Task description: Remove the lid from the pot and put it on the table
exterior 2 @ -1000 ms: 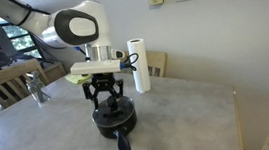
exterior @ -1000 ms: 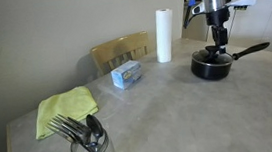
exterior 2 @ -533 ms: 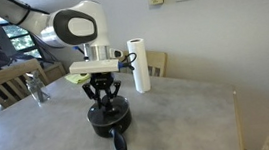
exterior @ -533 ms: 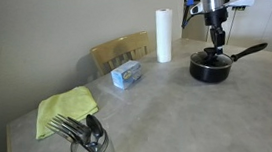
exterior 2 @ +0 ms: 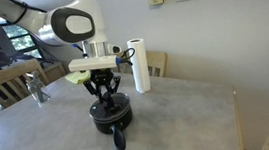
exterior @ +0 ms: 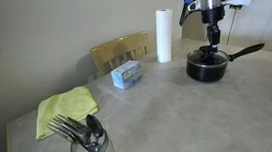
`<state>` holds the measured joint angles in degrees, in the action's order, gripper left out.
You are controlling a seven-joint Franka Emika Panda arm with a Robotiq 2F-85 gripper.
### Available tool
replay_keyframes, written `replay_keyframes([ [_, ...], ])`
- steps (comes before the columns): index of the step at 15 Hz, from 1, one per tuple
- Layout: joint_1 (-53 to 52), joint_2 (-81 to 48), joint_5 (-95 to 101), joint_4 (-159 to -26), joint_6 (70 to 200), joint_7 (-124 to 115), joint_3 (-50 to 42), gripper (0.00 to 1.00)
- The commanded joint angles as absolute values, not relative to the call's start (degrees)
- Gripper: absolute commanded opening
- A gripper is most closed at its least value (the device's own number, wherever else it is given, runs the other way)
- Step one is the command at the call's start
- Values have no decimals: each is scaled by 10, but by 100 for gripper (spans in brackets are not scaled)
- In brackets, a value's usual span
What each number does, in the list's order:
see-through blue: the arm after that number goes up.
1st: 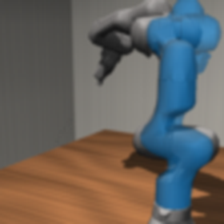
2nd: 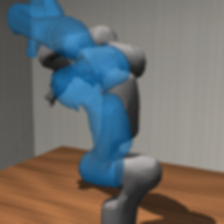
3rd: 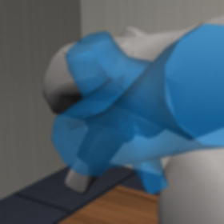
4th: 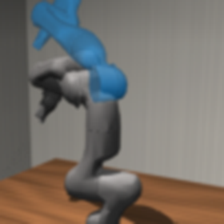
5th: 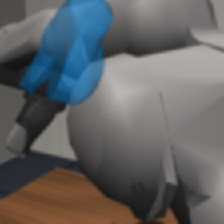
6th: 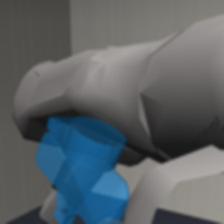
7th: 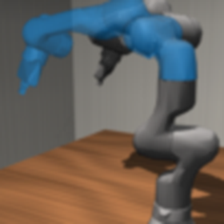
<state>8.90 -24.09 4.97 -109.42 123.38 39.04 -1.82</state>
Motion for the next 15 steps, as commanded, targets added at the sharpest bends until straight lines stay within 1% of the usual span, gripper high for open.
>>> replay_keyframes([
  [1, 90, -210, 51, -1106, 1238, 384, -13, 10],
  [10, 78, -186, 50, -1125, 1251, 375, -5, 10],
  [15, 47, -160, 59, -1170, 1256, 351, 15, 10],
])
